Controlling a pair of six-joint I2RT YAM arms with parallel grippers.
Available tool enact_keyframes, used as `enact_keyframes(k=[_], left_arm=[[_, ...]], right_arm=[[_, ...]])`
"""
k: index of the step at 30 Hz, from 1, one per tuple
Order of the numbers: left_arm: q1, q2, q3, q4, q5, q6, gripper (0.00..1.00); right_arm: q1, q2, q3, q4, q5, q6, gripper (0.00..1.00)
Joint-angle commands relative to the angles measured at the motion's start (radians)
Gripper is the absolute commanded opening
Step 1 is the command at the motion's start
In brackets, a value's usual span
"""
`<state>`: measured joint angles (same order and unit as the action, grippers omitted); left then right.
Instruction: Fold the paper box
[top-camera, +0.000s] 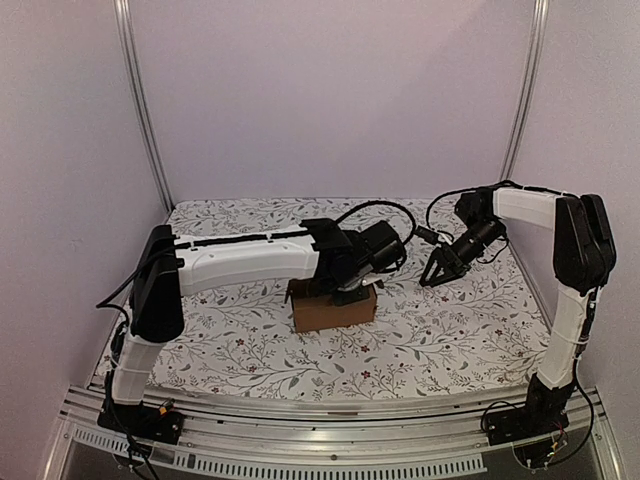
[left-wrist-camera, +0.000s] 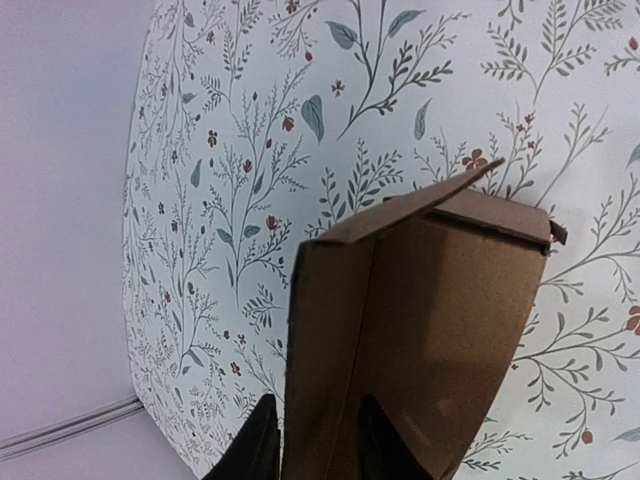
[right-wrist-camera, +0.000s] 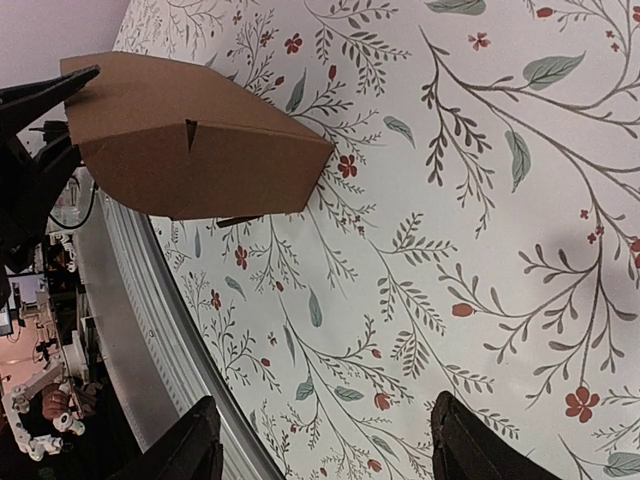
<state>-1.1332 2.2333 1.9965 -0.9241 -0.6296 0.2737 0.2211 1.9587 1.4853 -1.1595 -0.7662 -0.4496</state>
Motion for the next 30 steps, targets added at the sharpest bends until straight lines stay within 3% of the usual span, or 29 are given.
enact_keyframes(k=[1, 10, 11, 13, 18, 22, 24, 25, 26, 28, 30], left_arm=[[0.04, -0.022, -0.003, 0.034, 0.076, -0.036, 0.3], [0.056, -0.031, -0.008, 0.048, 0.093, -0.049, 0.37], [0.056, -0.032, -0.006, 0.049, 0.086, -0.047, 0.39], [0.055, -0.042, 0.003, 0.038, 0.082, -0.054, 0.41], [0.022, -0.186, -0.003, 0.019, 0.041, -0.078, 0.49], [0.016, -0.36, -0.151, 0.062, -0.054, -0.204, 0.62], [0.019, -0.469, -0.301, 0.14, -0.12, -0.318, 0.64], [0.019, -0.523, -0.383, 0.184, -0.153, -0.385, 0.64], [0.022, -0.577, -0.458, 0.222, -0.17, -0.462, 0.64], [0.04, -0.664, -0.585, 0.262, -0.112, -0.595, 0.62], [0.066, -0.728, -0.68, 0.274, -0.025, -0.678, 0.51]], right_arm=[[-0.006, 0.006, 0.005, -0.004, -0.024, -0.003, 0.7], [-0.006, -0.04, 0.003, 0.009, -0.025, -0.015, 0.75], [-0.006, -0.043, 0.002, 0.01, -0.023, -0.014, 0.78], [-0.006, -0.067, 0.006, 0.016, -0.015, -0.013, 0.98], [-0.006, -0.234, 0.046, 0.072, 0.137, 0.011, 0.99], [-0.006, -0.496, -0.039, 0.37, 0.395, 0.086, 0.99], [-0.007, -0.599, -0.154, 0.566, 0.563, 0.235, 0.99], [-0.009, -0.63, -0.198, 0.619, 0.546, 0.329, 0.99], [-0.008, -0.652, -0.204, 0.609, 0.447, 0.329, 0.93], [0.006, -0.621, -0.184, 0.558, 0.248, 0.262, 0.68], [0.084, -0.578, -0.19, 0.546, 0.341, 0.3, 0.62]])
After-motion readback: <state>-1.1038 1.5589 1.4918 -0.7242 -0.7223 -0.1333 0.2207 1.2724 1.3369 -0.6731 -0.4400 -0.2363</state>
